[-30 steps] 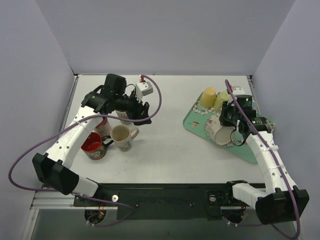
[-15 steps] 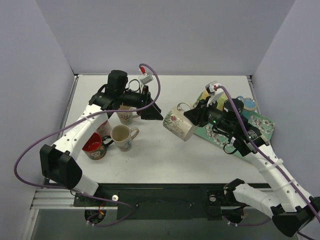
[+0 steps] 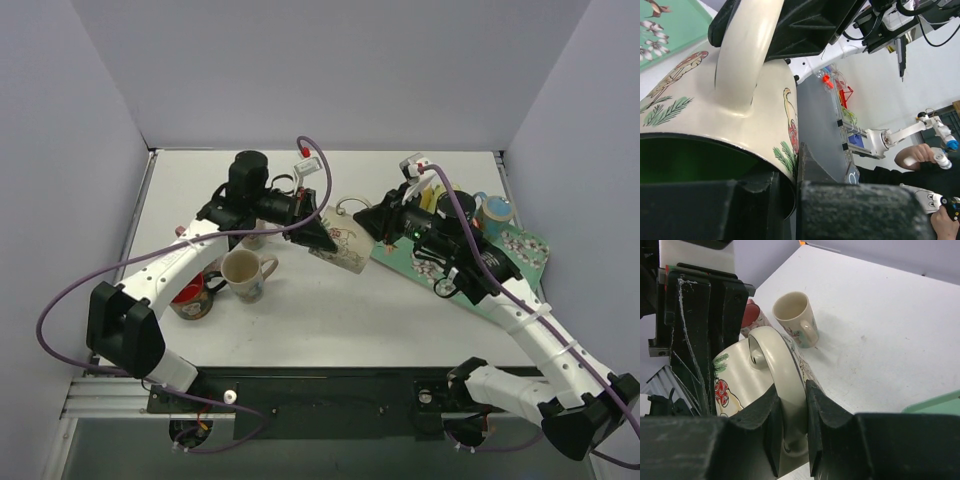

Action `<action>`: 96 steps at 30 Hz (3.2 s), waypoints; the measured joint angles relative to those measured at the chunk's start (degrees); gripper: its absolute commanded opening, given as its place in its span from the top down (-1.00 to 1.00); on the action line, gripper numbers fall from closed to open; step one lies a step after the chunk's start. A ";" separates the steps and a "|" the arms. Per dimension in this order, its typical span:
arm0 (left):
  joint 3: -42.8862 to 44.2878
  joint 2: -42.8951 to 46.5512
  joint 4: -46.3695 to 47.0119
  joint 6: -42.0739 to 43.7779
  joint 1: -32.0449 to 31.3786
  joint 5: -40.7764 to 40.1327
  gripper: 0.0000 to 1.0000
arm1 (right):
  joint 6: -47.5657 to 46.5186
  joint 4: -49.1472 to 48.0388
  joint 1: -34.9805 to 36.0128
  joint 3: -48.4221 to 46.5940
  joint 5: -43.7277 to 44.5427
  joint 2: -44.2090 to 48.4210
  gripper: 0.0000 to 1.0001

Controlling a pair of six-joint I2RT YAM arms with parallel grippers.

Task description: Turn the mug right side up

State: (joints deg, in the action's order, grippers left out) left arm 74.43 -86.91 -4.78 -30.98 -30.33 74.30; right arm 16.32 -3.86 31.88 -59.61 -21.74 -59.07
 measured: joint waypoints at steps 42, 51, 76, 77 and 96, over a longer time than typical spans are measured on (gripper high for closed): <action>29.66 -31.54 -48.61 50.82 -6.80 -72.52 -0.56 | 1.18 26.67 -31.80 -10.03 38.38 -17.79 -0.90; 29.75 -20.22 -49.03 51.25 -6.58 -70.82 -0.57 | -15.85 31.63 -38.25 -38.36 35.28 -42.53 -0.65; 28.68 -16.35 -52.17 51.78 -0.74 -67.60 -0.57 | -53.48 44.54 -40.79 -60.04 24.02 -72.54 0.34; 28.81 -16.35 -52.37 51.78 -0.72 -67.60 -0.57 | -53.66 44.61 -40.79 -60.13 23.91 -72.98 0.50; 28.92 -15.41 -52.54 51.78 -0.68 -64.78 -0.57 | -52.43 42.93 -39.52 -48.15 32.57 -61.72 1.00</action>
State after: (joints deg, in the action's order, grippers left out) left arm 103.35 -102.32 -57.32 20.80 -31.00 9.52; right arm -36.12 39.07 -7.64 -107.77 10.83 -120.79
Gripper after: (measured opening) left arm 0.786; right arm 0.196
